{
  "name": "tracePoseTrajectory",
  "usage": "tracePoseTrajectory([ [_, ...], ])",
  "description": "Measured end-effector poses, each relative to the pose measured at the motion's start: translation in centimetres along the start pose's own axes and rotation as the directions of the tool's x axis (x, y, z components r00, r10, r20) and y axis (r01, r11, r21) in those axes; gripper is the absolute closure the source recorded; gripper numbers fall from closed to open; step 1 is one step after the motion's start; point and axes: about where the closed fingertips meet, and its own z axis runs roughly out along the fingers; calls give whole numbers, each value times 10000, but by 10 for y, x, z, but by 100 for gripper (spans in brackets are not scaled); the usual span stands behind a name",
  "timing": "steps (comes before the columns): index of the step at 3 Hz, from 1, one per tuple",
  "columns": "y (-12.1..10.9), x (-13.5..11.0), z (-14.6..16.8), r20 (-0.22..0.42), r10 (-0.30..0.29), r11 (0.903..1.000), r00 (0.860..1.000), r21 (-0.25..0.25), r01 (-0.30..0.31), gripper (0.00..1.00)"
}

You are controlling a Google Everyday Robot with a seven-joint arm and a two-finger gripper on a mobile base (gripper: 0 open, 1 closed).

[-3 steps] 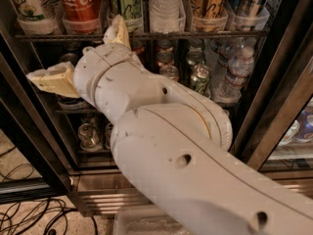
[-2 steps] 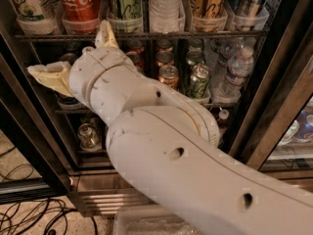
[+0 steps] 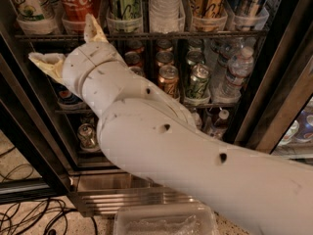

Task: Pick coke can from top shelf of fridge

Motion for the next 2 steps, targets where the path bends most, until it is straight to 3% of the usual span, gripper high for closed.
tracePoseTrajectory([
  [1,-5,-3,24,360,-440,9986,9984,297,430,25],
  [2,-12,-4,48,477,-531,9960,9975,742,495,31],
])
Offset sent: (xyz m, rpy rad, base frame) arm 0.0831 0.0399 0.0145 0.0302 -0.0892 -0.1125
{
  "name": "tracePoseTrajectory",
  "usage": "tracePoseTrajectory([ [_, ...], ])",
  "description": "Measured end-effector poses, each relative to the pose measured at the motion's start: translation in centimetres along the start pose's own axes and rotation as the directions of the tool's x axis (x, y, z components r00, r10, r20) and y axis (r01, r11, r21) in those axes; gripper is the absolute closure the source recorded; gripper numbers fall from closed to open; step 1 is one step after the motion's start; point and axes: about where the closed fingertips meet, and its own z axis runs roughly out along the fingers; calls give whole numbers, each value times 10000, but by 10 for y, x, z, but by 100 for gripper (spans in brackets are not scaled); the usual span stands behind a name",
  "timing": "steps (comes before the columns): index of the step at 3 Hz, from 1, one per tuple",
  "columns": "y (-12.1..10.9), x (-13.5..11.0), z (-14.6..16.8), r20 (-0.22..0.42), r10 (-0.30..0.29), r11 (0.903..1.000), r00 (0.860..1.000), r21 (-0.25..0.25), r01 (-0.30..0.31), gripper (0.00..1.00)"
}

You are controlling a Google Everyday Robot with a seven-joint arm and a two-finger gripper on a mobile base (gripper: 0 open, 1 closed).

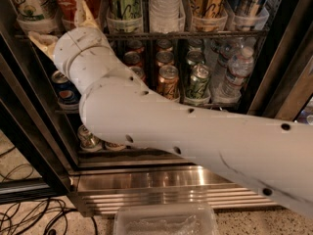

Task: Pick coke can from top shelf of fridge

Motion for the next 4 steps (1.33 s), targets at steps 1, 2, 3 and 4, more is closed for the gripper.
tracePoseTrajectory([
  [1,-6,-4,11,-103,-53,9978,9999,666,59,32],
  [2,-14,-11,5,-261,-270,9895,9993,1411,304,14],
  [3,-14,-12,5,-264,-273,9894,9993,1421,308,0],
  [4,-15,-15,0,-309,-300,9891,9991,1434,342,0],
])
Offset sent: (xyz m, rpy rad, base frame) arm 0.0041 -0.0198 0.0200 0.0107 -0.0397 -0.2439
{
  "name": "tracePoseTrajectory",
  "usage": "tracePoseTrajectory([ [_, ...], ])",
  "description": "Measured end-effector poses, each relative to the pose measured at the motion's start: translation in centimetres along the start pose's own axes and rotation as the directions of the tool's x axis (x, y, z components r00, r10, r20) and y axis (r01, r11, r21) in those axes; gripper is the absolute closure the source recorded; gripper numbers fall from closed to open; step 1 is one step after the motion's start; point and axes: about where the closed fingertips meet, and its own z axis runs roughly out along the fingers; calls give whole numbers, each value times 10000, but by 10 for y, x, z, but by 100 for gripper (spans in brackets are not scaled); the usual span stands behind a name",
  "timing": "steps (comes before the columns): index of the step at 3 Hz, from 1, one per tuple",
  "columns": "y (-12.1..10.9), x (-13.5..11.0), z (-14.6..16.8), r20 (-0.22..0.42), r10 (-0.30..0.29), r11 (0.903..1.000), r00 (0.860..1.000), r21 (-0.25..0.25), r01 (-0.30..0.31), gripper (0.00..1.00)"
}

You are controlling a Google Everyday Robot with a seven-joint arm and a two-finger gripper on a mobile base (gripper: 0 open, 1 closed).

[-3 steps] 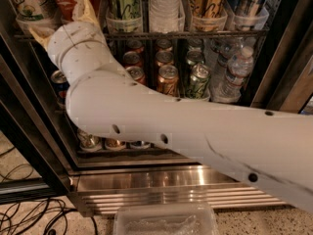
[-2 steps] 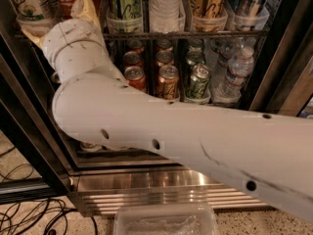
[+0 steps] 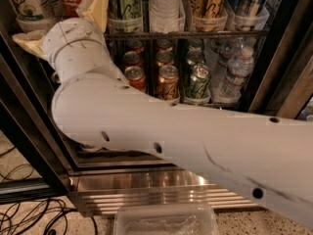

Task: Pick coke can from top shelf of fridge

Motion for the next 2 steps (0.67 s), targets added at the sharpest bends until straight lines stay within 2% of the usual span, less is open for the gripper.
tracePoseTrajectory([
  [1,-23,-4,-34,-439,47,9978,9990,667,-17,0],
  [2,-23,-4,-34,-439,47,9978,9990,667,-18,0],
])
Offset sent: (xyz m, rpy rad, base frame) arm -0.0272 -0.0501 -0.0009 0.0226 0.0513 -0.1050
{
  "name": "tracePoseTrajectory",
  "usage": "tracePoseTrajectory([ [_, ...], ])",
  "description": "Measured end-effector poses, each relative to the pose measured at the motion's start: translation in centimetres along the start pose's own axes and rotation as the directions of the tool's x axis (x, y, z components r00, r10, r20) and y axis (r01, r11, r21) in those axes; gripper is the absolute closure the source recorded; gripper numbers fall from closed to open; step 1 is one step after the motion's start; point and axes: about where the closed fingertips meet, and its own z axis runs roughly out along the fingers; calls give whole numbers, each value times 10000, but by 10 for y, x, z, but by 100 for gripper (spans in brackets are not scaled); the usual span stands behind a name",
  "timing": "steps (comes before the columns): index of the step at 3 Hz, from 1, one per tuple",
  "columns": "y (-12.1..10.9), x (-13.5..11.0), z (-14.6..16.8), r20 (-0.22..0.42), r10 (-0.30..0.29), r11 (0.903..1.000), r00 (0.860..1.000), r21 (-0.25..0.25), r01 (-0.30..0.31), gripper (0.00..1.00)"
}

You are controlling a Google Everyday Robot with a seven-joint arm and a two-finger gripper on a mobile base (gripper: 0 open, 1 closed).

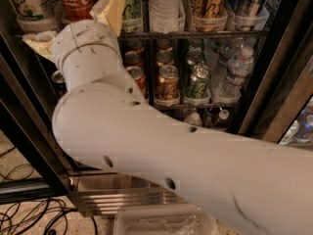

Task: Pick coke can from top shelf of fridge

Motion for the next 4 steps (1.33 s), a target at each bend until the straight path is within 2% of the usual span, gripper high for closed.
tracePoseTrajectory([
  [1,2,-1,5,-129,45,10000,9999,56,-44,19],
  [2,2,-2,9,-466,153,9999,9988,20,-152,33],
  [4,-5,-3,18,-947,112,9996,9954,255,-88,29],
])
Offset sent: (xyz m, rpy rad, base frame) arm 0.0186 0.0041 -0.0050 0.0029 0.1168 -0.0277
